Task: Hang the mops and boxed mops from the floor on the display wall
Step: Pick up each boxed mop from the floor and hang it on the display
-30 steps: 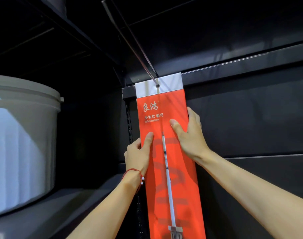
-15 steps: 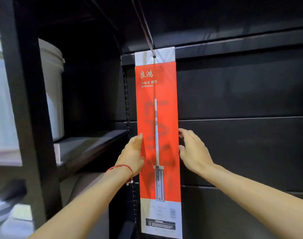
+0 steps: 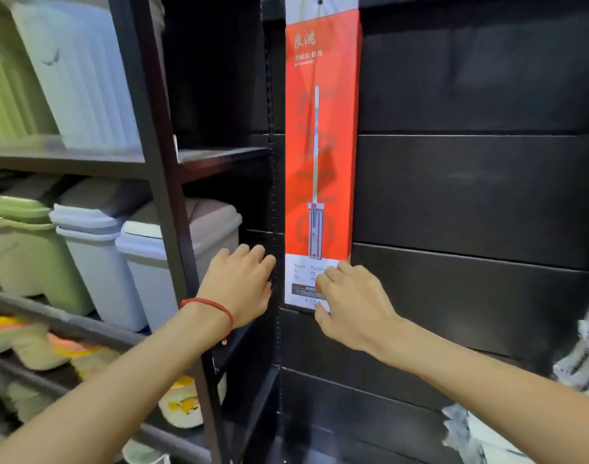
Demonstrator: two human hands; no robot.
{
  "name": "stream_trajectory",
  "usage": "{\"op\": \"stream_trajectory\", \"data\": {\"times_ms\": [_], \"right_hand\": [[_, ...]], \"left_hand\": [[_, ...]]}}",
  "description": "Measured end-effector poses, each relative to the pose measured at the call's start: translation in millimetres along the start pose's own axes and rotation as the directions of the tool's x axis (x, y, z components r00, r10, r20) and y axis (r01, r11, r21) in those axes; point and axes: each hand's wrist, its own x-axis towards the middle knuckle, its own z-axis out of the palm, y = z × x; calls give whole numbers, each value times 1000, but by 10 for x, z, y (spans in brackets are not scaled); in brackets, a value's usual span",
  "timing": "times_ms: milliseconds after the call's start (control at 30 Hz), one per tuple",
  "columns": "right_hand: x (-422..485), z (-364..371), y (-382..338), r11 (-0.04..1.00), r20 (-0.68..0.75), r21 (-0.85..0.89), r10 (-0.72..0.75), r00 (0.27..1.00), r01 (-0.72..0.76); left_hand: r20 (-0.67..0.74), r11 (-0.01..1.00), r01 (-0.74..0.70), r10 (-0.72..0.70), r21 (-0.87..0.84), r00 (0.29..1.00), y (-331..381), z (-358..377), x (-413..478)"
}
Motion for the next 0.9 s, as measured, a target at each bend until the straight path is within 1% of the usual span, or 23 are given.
{"op": "stream_trajectory", "data": {"times_ms": [100, 233, 367, 500, 700, 800, 900], "right_hand": [[-427, 58, -309, 990, -5, 96, -102, 995, 102], [-1002, 157, -767, 956, 52, 188, -237, 970, 223], [-1441, 256, -1284, 918, 93, 260, -332, 939, 299], [-1828, 282, -1873, 862, 95, 325, -440, 893, 390], [-2266, 183, -2837, 801, 104, 411, -515, 851, 435], [-2458, 142, -3382, 790, 132, 456, -516, 846, 410], [-2621, 121, -3947, 790, 160, 451, -530, 833, 416]], "left_hand": [[58, 999, 52, -52, 9, 997, 159, -11, -627], [140, 990, 124, -132, 59, 981, 361, 52, -1627], [253, 975, 208, -222, 80, 942, 531, 47, -2613], [324, 943, 318, -334, 102, 885, 550, -7, -3500], [419, 901, 404, -433, 161, 798, 386, -76, -4731], [448, 879, 431, -474, 203, 758, 212, -125, -5314], [467, 871, 441, -490, 219, 736, -18, -160, -5910]]}}
